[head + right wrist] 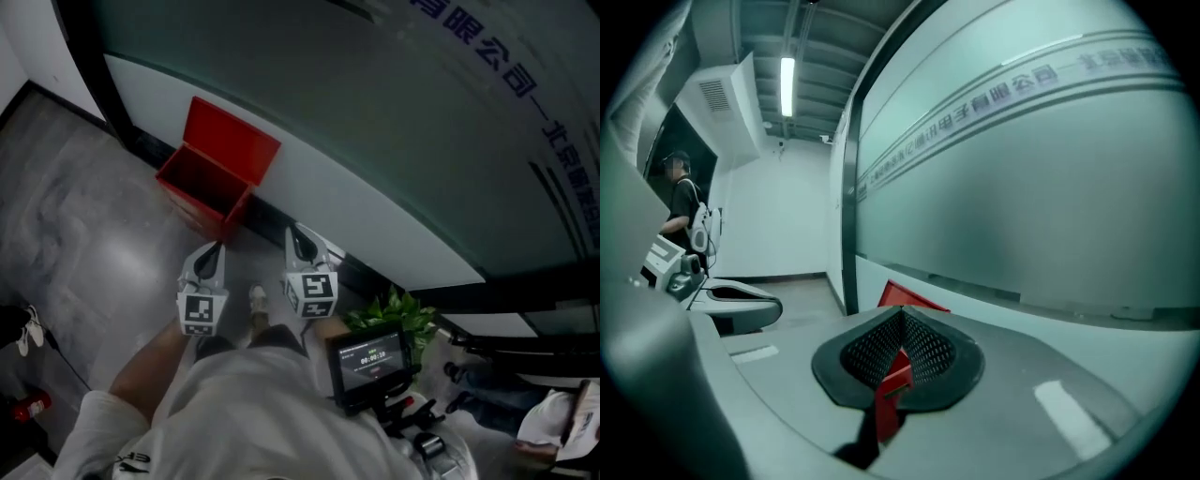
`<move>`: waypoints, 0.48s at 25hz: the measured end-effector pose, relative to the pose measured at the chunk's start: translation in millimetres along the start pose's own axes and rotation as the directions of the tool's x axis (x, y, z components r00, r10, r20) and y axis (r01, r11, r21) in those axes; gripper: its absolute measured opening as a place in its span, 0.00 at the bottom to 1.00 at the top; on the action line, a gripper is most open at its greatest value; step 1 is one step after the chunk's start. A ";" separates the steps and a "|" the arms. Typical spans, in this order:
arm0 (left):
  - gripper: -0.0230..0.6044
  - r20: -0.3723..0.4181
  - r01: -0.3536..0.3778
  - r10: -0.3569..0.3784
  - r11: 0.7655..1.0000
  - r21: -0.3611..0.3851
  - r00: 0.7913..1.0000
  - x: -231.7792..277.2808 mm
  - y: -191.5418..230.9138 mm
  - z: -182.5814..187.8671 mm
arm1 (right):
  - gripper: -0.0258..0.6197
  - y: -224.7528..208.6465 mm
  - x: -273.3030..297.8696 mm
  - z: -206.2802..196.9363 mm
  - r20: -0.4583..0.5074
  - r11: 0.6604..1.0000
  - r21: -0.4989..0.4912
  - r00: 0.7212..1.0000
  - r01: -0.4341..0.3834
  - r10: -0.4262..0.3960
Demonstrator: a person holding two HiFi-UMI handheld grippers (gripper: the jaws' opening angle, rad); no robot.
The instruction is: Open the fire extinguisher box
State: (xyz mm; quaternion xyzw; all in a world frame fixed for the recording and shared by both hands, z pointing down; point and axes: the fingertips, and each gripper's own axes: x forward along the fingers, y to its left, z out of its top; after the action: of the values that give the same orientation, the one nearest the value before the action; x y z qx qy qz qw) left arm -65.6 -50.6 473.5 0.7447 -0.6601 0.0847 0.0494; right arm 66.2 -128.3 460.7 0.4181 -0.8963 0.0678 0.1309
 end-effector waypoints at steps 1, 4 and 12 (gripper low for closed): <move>0.04 0.011 0.013 -0.013 1.000 0.006 1.000 -14.0 -3.7 4.0 | 0.06 8.9 -15.2 2.0 0.010 1.000 -0.001 1.000 0.008 -0.008; 0.04 0.052 0.047 -0.048 0.999 0.022 0.997 -51.9 -13.3 13.6 | 0.06 35.5 -58.5 6.7 0.040 1.000 -0.009 0.999 0.028 -0.027; 0.04 0.112 0.106 -0.107 0.994 0.022 0.988 -118.6 -33.6 37.2 | 0.06 82.4 -143.7 17.1 0.066 0.997 -0.017 0.995 0.077 -0.076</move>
State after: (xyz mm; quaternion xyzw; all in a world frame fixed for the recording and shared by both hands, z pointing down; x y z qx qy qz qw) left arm -43.6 62.2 415.6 0.7829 -0.6204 0.0450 0.0107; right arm 88.5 25.8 401.5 0.4528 -0.8841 0.0402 0.1081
